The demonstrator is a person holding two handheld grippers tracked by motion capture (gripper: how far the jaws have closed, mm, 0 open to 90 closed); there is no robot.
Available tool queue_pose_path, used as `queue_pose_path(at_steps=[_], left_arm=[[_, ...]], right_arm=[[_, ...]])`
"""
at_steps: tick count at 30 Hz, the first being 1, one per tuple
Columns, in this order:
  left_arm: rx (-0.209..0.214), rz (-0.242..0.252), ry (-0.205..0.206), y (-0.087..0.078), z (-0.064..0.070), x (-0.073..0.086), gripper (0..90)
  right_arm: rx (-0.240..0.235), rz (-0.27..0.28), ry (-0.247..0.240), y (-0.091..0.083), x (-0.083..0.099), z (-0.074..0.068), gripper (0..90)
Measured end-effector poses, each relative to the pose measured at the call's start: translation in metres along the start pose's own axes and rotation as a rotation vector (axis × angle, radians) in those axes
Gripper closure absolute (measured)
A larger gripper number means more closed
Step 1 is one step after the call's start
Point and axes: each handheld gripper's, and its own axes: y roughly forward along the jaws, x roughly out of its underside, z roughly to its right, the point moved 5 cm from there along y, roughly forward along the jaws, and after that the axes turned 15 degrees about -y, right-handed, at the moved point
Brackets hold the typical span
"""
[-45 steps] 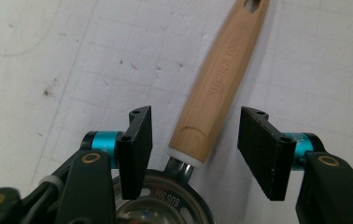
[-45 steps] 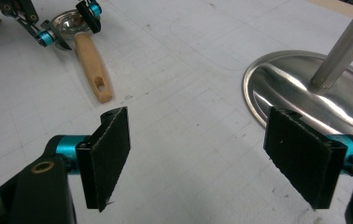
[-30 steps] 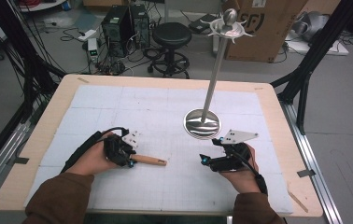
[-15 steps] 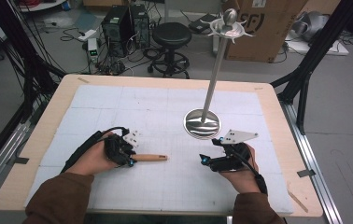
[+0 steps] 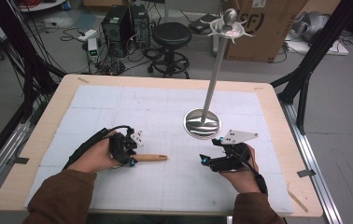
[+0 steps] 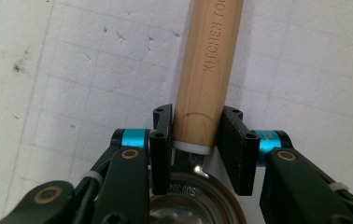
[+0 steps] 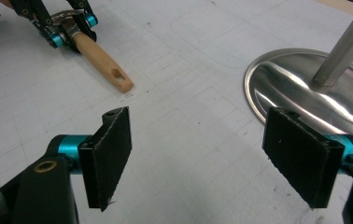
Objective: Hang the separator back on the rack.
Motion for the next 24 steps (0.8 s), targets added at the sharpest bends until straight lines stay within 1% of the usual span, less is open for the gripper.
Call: queue_pose_path(at_steps=[2,7,10,13,14,16,20,24], left_arm=[[-0.003,-0.001,-0.008,0.0,0.001,0.0,68.7],[-0.006,0.014,-0.012,-0.001,0.001,0.002,69.2],[0.002,0.049,-0.021,-0.003,0.0,0.002,69.2],[-0.003,0.093,-0.028,-0.008,-0.001,0.003,69.2],[-0.001,0.115,-0.036,-0.009,-0.001,0.003,69.2],[0.006,0.141,-0.036,-0.015,-0.002,0.003,69.2],[0.013,0.216,-0.052,-0.028,-0.001,0.001,69.2],[0.027,0.282,-0.075,-0.039,-0.002,0.0,69.1]], right_arm=[[0.0,0.0,0.001,0.0,0.0,0.0,23.2],[0.004,0.005,0.002,-0.001,0.0,0.0,23.3],[0.005,0.005,0.001,-0.002,0.0,0.001,23.3],[0.004,0.006,0.006,-0.003,0.001,0.001,23.3],[0.006,0.006,0.007,-0.003,0.001,0.001,23.3],[0.008,0.005,0.003,-0.003,0.001,0.002,23.3],[0.004,0.006,0.009,-0.003,0.001,0.001,23.3],[0.007,0.008,0.002,-0.002,0.001,0.001,23.3]])
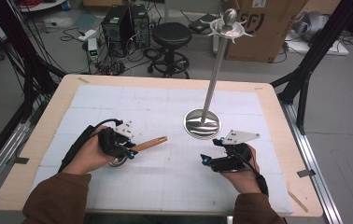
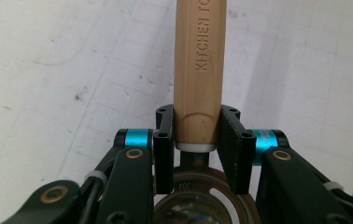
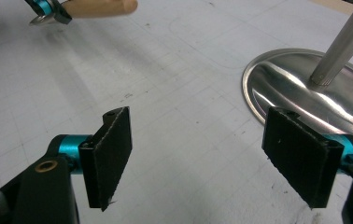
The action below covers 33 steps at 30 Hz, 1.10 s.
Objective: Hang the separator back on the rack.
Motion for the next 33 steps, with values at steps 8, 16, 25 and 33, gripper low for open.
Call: queue_pose_path(at_steps=[8,16,25,33], left_arm=[[0.033,0.097,-0.03,-0.009,0.002,-0.011,69.2],[0.081,0.218,-0.059,-0.016,0.007,-0.032,69.2],[0.059,0.328,-0.106,-0.025,0.005,-0.054,69.1],[0.104,0.415,-0.123,-0.035,0.006,-0.076,69.1]], right_arm=[[-0.001,0.001,-0.001,0.0,0.0,0.0,23.3],[-0.002,0.003,-0.002,0.0,0.0,0.0,23.3],[-0.01,0.005,0.001,0.0,0.0,0.0,23.3],[-0.009,0.01,0.003,-0.001,0.0,-0.001,23.3]])
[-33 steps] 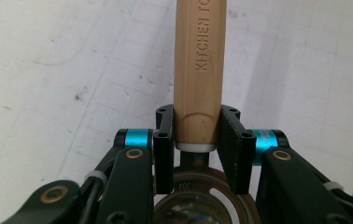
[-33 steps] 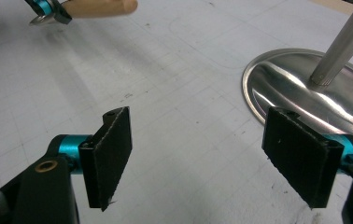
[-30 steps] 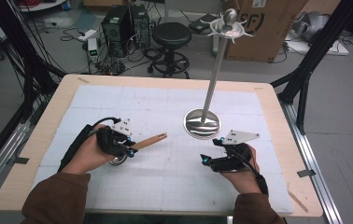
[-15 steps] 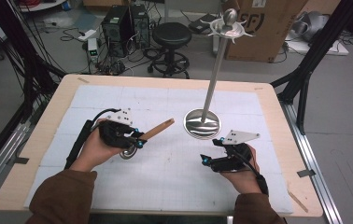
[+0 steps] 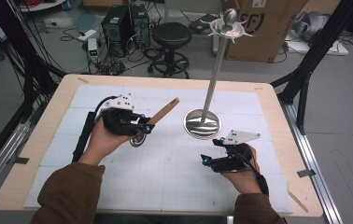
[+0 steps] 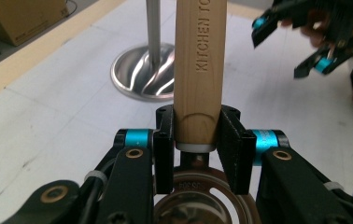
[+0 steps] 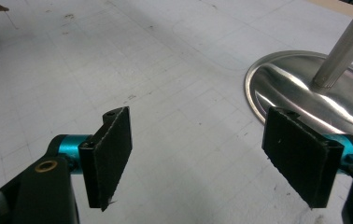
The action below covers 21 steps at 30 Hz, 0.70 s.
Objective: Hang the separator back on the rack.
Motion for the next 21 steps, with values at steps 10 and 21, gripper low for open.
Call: queue_pose_path(at_steps=[10,21], left_arm=[[0.048,0.092,0.011,-0.004,0.01,-0.033,69.1],[0.066,0.165,0.022,-0.008,0.019,-0.063,69.1]], right_arm=[[-0.001,0.006,-0.001,-0.001,0.0,0.0,23.3],[0.0,0.005,0.001,-0.002,0.0,0.0,23.3]])
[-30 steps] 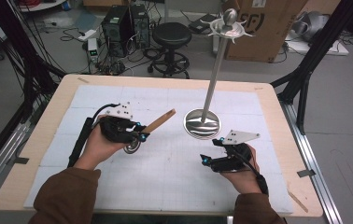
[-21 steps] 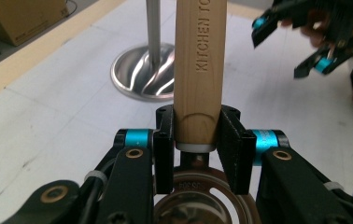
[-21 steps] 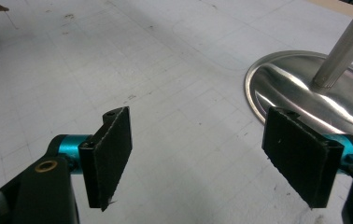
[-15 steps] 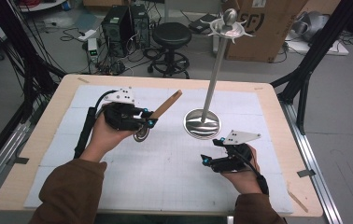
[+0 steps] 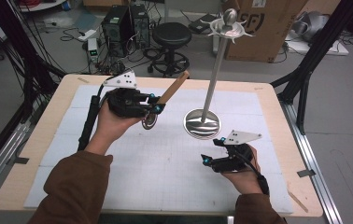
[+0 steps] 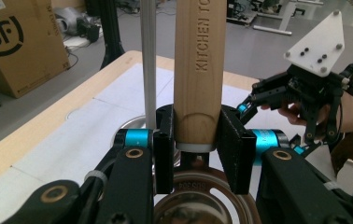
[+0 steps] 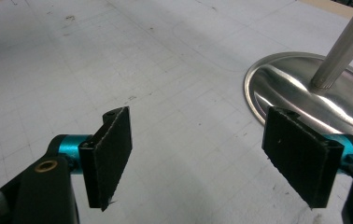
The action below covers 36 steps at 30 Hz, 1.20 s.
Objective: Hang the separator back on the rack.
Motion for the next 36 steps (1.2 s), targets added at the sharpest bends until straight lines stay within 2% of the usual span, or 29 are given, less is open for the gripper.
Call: queue_pose_path(at_steps=[12,22,32,36], left_arm=[[0.05,0.023,0.014,0.001,0.003,-0.027,69.1],[0.059,0.021,0.039,0.003,0.004,-0.052,69.1],[0.059,0.062,0.04,0.004,0.004,-0.072,69.1],[0.054,0.056,0.059,0.007,0.007,-0.081,69.1]], right_arm=[[0.002,-0.002,-0.002,0.0,0.001,0.0,23.3],[0.003,0.0,0.002,-0.001,0.003,0.001,23.3],[0.007,0.0,0.01,-0.003,0.005,0.002,23.3],[0.007,0.0,0.013,-0.004,0.006,0.002,23.3]])
